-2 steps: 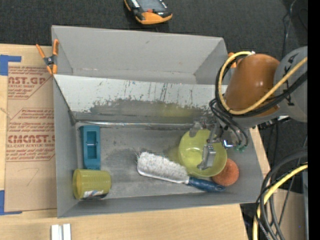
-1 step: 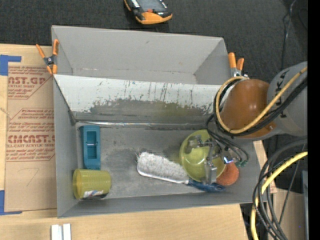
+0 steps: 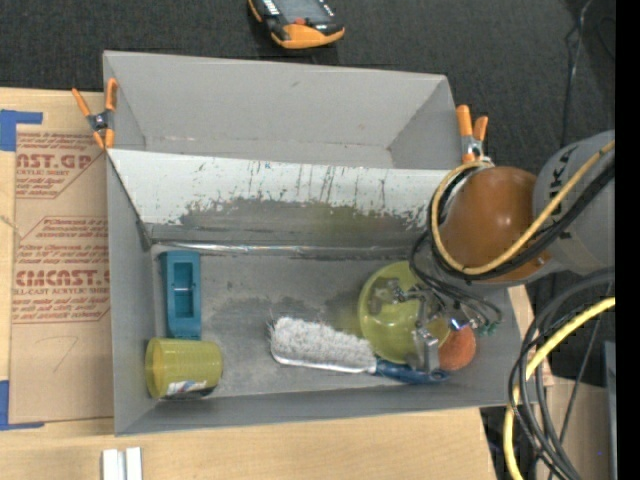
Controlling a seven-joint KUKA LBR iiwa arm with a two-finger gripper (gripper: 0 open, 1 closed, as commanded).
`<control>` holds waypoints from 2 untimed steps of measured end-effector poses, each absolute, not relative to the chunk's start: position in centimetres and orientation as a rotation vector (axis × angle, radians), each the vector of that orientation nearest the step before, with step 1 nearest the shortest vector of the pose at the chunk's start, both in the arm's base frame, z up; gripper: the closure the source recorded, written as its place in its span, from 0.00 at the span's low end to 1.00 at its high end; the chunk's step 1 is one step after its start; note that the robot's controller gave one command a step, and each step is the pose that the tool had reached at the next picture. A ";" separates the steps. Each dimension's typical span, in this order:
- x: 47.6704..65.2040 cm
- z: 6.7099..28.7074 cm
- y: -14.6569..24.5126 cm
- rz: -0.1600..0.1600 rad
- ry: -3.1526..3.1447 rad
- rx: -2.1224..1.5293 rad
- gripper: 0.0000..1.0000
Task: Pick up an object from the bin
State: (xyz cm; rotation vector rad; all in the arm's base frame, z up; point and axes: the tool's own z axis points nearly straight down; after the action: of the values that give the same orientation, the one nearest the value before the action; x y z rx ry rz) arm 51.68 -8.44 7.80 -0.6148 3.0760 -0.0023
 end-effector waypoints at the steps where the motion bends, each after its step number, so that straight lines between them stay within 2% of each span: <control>1: 51.1 7.8 -9.3 -0.001 3.039 -0.751 0.00; 2: 49.4 11.9 -5.9 -0.001 2.975 -0.976 1.00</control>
Offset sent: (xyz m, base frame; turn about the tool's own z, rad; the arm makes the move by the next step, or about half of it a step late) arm -0.0227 0.0242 0.0407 -0.2406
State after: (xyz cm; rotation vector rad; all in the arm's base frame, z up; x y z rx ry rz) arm 49.45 -5.90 11.85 -0.9762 2.9747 -0.0006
